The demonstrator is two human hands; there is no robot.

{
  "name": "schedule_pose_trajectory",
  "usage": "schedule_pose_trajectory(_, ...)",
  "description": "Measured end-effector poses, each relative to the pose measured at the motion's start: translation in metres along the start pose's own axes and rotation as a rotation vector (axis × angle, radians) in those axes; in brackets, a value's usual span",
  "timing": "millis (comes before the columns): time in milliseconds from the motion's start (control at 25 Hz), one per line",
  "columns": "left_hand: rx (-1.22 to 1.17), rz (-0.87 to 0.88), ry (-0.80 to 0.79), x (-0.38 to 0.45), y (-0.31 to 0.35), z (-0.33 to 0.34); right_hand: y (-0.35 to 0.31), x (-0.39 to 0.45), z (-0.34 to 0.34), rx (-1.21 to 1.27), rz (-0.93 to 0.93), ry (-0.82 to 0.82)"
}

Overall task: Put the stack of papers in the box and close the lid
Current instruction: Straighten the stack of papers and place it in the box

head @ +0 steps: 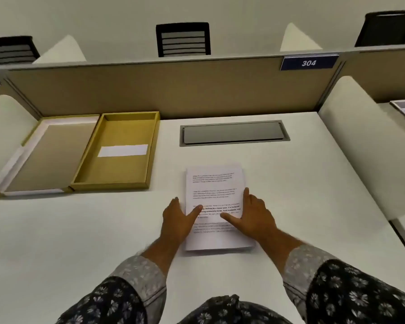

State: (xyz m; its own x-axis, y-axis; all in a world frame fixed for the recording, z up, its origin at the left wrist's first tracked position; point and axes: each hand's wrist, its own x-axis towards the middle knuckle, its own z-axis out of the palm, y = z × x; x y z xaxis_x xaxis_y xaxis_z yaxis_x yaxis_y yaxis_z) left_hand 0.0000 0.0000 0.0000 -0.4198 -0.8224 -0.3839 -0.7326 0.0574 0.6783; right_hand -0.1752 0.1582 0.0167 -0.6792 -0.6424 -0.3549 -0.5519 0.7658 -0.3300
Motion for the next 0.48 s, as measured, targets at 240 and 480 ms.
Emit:
schedule_pose_trajectory(240, -0.366, -0.073, -0.112, 0.019, 0.006, 0.001, -0.024, 0.024, 0.008, 0.268, 0.211, 0.074)
schedule_pose_trajectory(480, -0.496, -0.172, -0.181, 0.042, 0.002, -0.014, -0.018, 0.045, -0.004, 0.686, 0.38, 0.021)
